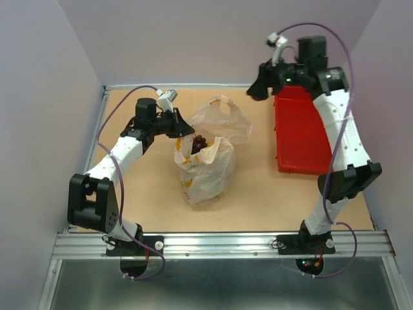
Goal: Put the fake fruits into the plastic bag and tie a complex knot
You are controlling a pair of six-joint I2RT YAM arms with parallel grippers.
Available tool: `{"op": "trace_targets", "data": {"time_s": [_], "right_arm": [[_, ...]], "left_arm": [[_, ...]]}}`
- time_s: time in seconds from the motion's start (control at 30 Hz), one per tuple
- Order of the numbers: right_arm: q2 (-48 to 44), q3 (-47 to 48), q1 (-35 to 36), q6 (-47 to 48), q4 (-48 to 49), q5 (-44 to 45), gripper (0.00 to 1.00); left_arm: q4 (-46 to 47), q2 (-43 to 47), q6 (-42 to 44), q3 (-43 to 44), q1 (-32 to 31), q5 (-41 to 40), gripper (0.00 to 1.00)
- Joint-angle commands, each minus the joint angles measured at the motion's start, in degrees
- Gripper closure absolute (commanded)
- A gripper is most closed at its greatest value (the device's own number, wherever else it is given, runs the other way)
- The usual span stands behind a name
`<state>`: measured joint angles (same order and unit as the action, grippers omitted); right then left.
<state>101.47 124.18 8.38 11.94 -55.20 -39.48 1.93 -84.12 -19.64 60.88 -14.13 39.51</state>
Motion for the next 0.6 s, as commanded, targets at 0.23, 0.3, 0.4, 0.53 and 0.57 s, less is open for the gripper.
{"op": "trace_targets", "data": {"time_s": [0.23,0.3,0.4,0.53,0.57], "right_arm": [[5.9,1.9,21.1,1.3,4.4,0.0,0.69],[6.4,-0.9,21.7,2.6,6.1,1.5,0.51],[7.4,-2.2,22.6,4.3,7.2,2.8,0.20],[7.3,0.1,23.3,4.1,7.3,1.9,0.07],[6.2,0.6,23.4,3.6,7.3,1.5,0.00]], "left_arm": [[0.9,3.3,0.4,1.0,0.3,2.0,1.00],[1.3,3.4,0.2,1.0,0.3,2.4,1.00],[1.3,3.4,0.3,1.1,0.3,2.9,1.00],[0.6,3.3,0.9,1.5,0.3,2.9,1.00],[0.2,3.1,1.4,1.8,0.4,2.9,1.00]]}}
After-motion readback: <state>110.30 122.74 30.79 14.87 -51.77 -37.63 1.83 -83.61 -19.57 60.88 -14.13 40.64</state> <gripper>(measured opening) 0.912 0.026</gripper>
